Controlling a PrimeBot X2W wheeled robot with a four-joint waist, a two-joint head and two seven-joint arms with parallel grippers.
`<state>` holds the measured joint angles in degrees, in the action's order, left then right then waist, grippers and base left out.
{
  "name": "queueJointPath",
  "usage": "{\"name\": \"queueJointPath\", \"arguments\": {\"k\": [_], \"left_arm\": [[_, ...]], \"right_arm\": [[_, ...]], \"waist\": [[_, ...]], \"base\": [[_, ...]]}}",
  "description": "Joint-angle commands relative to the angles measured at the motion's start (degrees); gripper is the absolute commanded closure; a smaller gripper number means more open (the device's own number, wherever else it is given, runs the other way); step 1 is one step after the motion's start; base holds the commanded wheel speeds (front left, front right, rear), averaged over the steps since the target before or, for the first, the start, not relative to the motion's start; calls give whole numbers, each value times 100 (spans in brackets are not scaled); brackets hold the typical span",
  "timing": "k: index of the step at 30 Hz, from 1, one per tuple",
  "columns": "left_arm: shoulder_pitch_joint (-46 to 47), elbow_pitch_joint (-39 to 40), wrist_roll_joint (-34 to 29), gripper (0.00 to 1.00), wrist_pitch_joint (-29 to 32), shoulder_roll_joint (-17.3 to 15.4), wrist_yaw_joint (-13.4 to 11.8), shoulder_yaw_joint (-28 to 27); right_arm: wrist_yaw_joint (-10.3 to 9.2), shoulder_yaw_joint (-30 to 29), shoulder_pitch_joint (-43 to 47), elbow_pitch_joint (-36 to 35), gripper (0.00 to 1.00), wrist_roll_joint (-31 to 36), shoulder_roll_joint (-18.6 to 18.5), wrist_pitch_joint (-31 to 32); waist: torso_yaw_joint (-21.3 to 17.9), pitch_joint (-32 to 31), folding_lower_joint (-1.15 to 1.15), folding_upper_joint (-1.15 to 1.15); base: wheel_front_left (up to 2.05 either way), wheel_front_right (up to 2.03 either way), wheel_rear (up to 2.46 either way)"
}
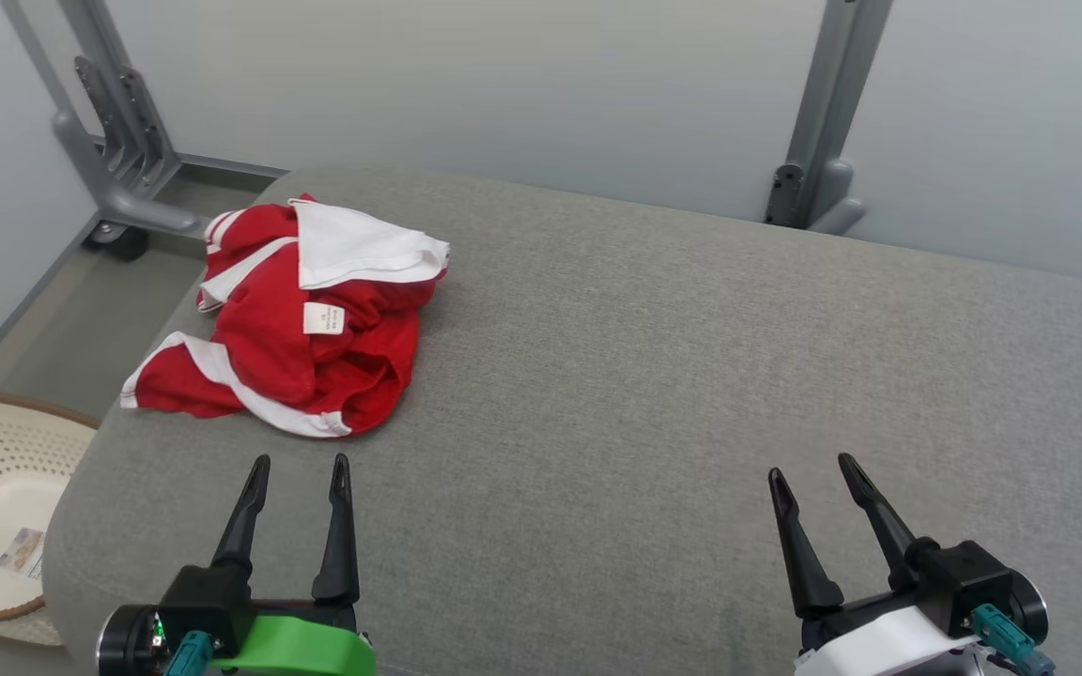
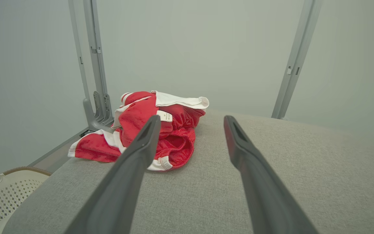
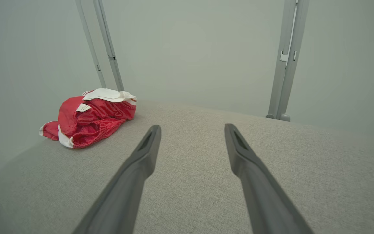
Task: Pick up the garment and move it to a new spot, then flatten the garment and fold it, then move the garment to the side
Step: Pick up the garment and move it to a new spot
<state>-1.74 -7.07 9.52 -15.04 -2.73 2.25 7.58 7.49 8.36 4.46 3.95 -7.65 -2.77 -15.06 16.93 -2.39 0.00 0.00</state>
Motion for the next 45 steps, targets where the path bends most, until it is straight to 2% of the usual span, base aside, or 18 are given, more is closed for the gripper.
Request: {"name": "queueJointPath", "arguments": {"k": [1, 11, 20, 29, 38, 41, 45], "left_arm": [[-63, 37, 8, 0, -15, -29, -20, -24], [-108, 130, 113, 0, -15, -28, -127, -148], [-47, 217, 192, 0, -15, -26, -240, -275], [166, 164, 238, 0, -15, -26, -217, -282], [1536, 156, 152, 0, -15, -23, -98, -514], [2175, -155, 195, 0, -6, -23, -3, -639], [3075, -951, 388, 0, -6, -21, 144, -886]], "right_arm": [[0, -3, 81, -8, 0, -37, -21, -23], [1, 74, 39, 9, 0, -61, -21, -23], [0, 187, -144, 82, 0, -21, -22, -23], [0, 40, 7, 50, 0, 42, -23, -23], [0, -92, -372, -45, 0, 426, -57, -23], [0, -144, -571, -76, 0, 491, -163, -23], [0, -228, -809, -111, 0, 525, -298, -23]], "waist": [[412, -60, 0, 0], [941, -78, 0, 0], [1076, 76, 0, 0], [1111, 172, 0, 0], [790, 1094, 0, 0], [656, 1459, 0, 0], [482, 1895, 0, 0]], "base": [[0, 0, 0], [0, 0, 0], [0, 0, 0], [0, 0, 0], [0, 0, 0], [0, 0, 0], [0, 0, 0]]}}
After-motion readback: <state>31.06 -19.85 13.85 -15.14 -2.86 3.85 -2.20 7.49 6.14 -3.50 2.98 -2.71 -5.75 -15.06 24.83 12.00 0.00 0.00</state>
